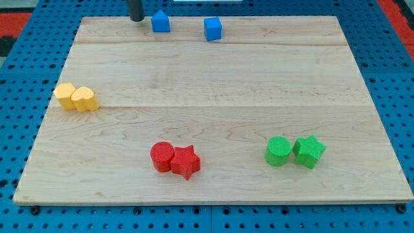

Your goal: Place your arm at the left side of the triangle

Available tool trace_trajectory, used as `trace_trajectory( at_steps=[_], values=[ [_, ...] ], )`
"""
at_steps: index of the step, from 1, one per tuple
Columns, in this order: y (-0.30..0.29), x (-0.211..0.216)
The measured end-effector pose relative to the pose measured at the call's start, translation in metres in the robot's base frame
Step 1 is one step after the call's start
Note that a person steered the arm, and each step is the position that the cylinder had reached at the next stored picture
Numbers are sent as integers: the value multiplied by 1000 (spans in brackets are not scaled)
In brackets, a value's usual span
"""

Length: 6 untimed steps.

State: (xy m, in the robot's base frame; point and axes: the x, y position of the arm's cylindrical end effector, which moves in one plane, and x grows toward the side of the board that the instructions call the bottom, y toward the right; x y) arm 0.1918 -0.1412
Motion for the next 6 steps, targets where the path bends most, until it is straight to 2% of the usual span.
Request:
trace_trajectory(
  at_steps=[1, 2, 3, 4, 5, 6],
  values=[
    [53, 3],
    [96, 31],
    [41, 33],
    [-5, 62],
    [-5, 94],
    [-6, 95]
  ],
)
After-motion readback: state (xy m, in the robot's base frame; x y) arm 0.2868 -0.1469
